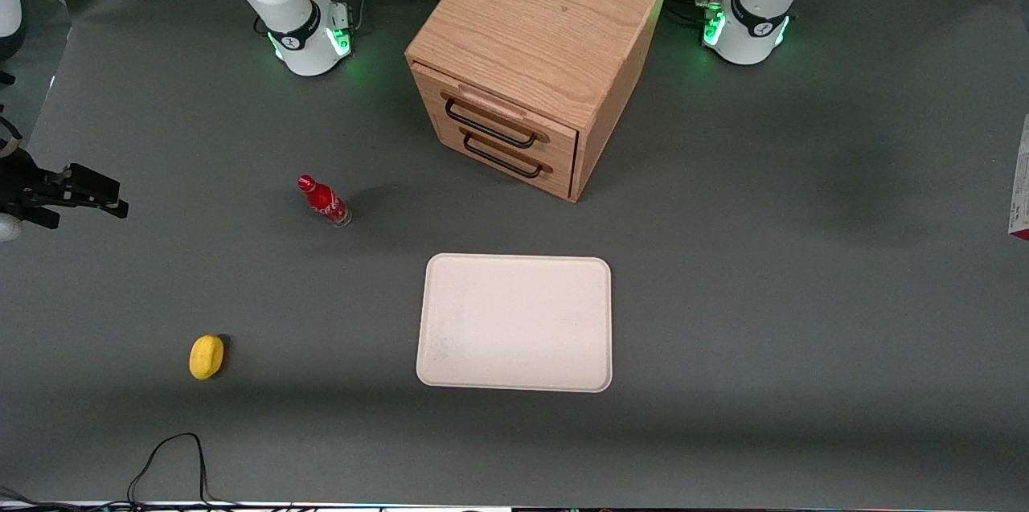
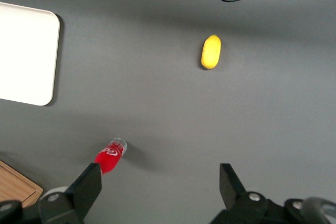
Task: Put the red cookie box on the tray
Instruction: 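Carry the upright cookie box with the left gripper toward the cream tray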
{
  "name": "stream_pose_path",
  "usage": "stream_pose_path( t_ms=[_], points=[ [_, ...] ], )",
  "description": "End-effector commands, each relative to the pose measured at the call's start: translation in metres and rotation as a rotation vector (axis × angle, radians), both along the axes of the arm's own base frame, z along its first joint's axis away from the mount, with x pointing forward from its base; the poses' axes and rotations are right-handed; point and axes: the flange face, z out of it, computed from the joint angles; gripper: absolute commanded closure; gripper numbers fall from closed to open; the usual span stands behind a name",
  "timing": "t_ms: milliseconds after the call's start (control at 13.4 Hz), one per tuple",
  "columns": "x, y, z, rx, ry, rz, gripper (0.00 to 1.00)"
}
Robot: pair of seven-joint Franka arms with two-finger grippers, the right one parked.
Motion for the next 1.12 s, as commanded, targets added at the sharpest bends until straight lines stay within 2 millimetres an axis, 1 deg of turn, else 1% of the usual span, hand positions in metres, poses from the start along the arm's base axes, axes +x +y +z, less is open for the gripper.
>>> stream_pose_path(
  t_ms=[0, 75, 149, 224, 373, 448, 672, 746, 821, 896, 970, 1045],
  points=[
    [0.032, -0.070, 0.029, 0.047, 0.007, 0.043, 1.00],
    [0.041, -0.102, 0.032, 0.060, -0.002, 0.055, 1.00],
    [0.049, -0.138, 0.032, 0.072, -0.010, 0.070, 1.00],
    [0.058, -0.181, 0.030, 0.094, -0.017, 0.083, 1.00],
    [0.078, -0.273, 0.009, 0.110, -0.004, 0.076, 1.00],
    [0.085, -0.316, -0.002, 0.098, 0.007, 0.113, 1.00],
    [0.112, -0.420, -0.034, 0.047, 0.005, 0.232, 1.00],
    [0.118, -0.452, -0.041, 0.036, -0.006, 0.271, 1.00],
    [0.122, -0.489, -0.048, 0.027, -0.020, 0.309, 1.00],
    [0.126, -0.519, -0.057, 0.011, -0.041, 0.354, 1.00],
    [0.129, -0.543, -0.063, -0.021, -0.066, 0.384, 1.00],
    [0.131, -0.563, -0.073, -0.052, -0.093, 0.395, 1.00]
  ],
)
